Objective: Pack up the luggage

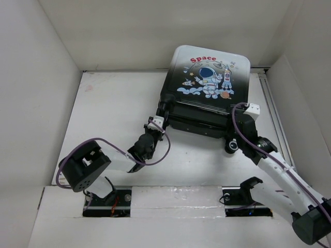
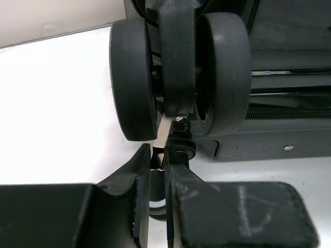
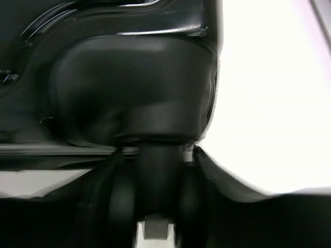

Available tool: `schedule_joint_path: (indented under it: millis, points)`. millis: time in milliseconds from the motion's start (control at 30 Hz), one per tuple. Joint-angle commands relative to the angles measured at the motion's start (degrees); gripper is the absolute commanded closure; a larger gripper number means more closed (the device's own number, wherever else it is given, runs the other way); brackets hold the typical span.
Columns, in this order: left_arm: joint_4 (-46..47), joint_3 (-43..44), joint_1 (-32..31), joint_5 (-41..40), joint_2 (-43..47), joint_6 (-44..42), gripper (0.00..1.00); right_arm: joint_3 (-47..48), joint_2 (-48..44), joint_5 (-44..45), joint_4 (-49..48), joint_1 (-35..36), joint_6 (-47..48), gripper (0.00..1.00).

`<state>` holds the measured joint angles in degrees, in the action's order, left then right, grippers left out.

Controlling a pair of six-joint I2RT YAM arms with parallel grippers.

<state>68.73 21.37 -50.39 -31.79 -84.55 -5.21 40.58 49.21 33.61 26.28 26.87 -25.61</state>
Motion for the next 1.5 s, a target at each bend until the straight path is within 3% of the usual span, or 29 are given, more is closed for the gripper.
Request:
schedule_joint_path:
  millis: [0, 33, 67, 133, 233, 400, 600, 700, 767, 800, 867, 900, 933, 1000, 1033, 1067, 1167, 1200, 1400, 1467]
  points:
    - [39.11, 0.78, 1.78, -7.84, 2.21, -2.16, 1.0, -1.47, -0.52, -3.8, -7.74, -5.94, 1.26, 0.85]
    - [39.11, 0.78, 2.31, -7.85, 1.5, -2.69, 1.0, -2.25, -1.3, -5.12, -7.74, -7.87, 0.74, 0.98]
    - [39.11, 0.78, 2.84, -9.41, 1.5, -2.7, 1.0, -4.0, -2.27, -7.56, -9.74, -11.8, 0.73, 1.0]
    - [38.16, 0.78, 4.33, -10.39, 1.5, -2.7, 1.0, -5.33, -6.38, -11.26, -10.98, -16.3, 1.25, 1.0]
    - [31.49, 0.26, 9.33, -11.1, 3.16, 3.88, 1.0, -6.48, -11.4, -16.46, -12.74, -24.57, 1.78, 1.0]
    - [20.51, -0.27, 15.32, -11.71, 9.04, 11.79, 1.0, -6.48, -11.95, -21.91, -13.27, -34.59, 3.81, 1.0]
    - [14.16, 0.96, 16.47, -13.74, 10.46, 16.27, 1.0, -3.14, -7.82, -23.49, -15.82, -38.82, 5.47, 1.0]
    - [17.04, -1.14, 17.08, -7.51, 10.99, 17.77, 1.0, -3.04, -6.76, -29.8, -18.1, -38.83, 6.0, 1.0]
    - [11.89, -1.15, 16.55, -3.22, 12.04, 22.85, 1.0, -3.05, -5.53, -34.98, -19.08, -38.83, 6.97, 1.0]
    - [10.3, -1.15, 16.55, -0.93, 12.04, 24.44, 1.0, -3.05, -5.53, -35.01, -19.08, -38.83, 7.58, 0.96]
    - [9.33, -1.15, 16.55, 7.3, 13.09, 28.64, 1.0, -1.82, -6.93, -30.99, -16.2, -38.83, 8.73, 0.68]
    - [8.45, -0.54, 16.55, 10.49, 13.1, 30.07, 1.0, -0.25, -7.63, -29.49, -15.04, -38.83, 8.73, 0.52]
    - [7.05, 1.21, 16.55, 13.39, 14.14, 31.22, 0.98, -0.24, -8.51, -30.17, -15.03, -38.83, 8.73, 0.25]
    - [-0.5, 3.93, 16.55, 20.5, 16.17, 33.76, 0.76, 1.08, -11.15, -36.64, -14.25, -38.83, 8.73, 0.09]
    - [-2.27, 5.08, 16.55, 22.19, 16.7, 35.69, 0.5, 2.21, -11.85, -39.12, -14.24, -38.83, 8.73, 0.08]
    - [-3.76, 6.83, 16.55, 23.86, 16.7, 36.49, 0.36, 2.23, -12.47, -41.67, -13.55, -38.83, 9.25, 0.06]
    - [-12.78, 12.26, 16.55, 32.72, 17.06, 35.89, 0.14, 4.42, -12.47, -47.05, -8.37, -38.83, 13.02, 0.04]
    - [-12.83, 14.12, 15.51, 32.76, 16.44, 35.02, 0.11, 4.42, -12.47, -47.05, -8.35, -38.83, 13.04, 0.04]
    - [-34.24, 27.47, 10.75, 33.72, 10.82, 30.0, 0.1, 3.02, -12.39, -48.28, -9.76, -38.21, 12.42, 0.03]
    - [-42.87, 30.56, 10.06, 31.46, 8.18, 29.04, 0.14, 3.02, -11.86, -43.75, -9.76, -38.21, 12.42, 0.02]
